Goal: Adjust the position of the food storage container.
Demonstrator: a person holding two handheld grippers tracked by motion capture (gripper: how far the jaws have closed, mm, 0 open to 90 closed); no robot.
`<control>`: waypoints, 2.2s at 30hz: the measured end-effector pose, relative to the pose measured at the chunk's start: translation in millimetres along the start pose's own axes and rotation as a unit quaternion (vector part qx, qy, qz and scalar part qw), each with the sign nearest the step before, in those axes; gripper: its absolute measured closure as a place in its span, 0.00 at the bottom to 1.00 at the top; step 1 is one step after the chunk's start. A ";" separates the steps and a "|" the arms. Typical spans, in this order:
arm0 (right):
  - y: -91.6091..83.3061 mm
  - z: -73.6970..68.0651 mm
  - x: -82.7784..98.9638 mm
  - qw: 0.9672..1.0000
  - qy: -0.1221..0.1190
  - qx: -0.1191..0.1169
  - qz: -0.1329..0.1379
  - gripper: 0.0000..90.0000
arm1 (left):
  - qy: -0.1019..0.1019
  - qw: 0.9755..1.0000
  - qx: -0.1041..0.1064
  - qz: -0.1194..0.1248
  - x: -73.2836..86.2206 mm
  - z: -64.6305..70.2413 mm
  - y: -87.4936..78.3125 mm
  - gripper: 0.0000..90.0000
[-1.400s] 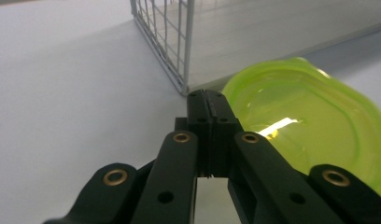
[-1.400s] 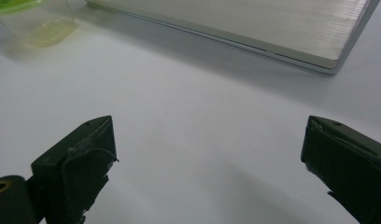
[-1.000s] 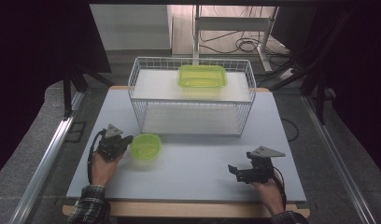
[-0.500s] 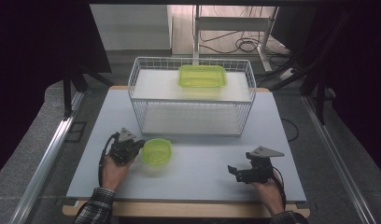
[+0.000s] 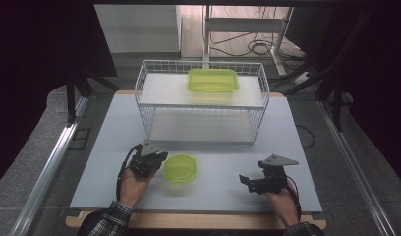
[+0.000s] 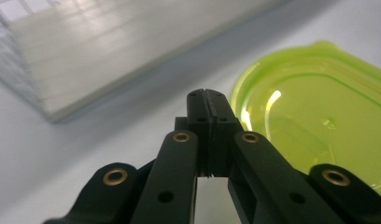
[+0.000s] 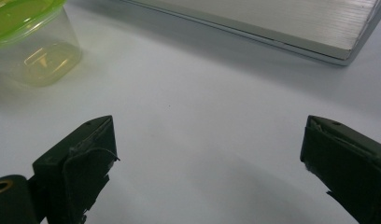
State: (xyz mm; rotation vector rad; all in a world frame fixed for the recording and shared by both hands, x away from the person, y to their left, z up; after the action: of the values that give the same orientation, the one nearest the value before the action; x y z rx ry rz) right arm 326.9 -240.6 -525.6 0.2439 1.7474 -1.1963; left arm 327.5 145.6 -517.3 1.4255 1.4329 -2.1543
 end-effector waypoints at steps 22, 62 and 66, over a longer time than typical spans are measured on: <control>2.6 -1.4 2.0 1.000 -0.003 -0.005 -0.010 0.04 | 0.029 0.994 0.071 -0.081 31.6 20.8 1.3 1.00; 6.2 -6.7 2.9 1.000 -0.018 -0.012 -0.021 0.04 | 0.033 0.995 0.086 -0.026 29.6 42.5 -6.3 0.18; 6.9 -7.5 3.4 1.000 -0.017 -0.014 -0.022 0.04 | 0.034 0.996 0.081 -0.028 35.1 40.7 -11.0 0.07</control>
State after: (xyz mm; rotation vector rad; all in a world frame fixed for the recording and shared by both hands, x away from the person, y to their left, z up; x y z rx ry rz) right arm 324.9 -232.3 -532.1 0.1675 1.7456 -1.2013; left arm 278.0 130.6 -535.3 1.5455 1.3640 -2.3240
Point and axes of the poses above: each handheld gripper's, and its own axes: y roughly forward along the jaws, x roughly out of its underside, z roughly to its right, the point moved 3 cm from there along y, roughly forward along the jaws, and after that the axes turned 5 degrees about x, right-handed, at the moved point
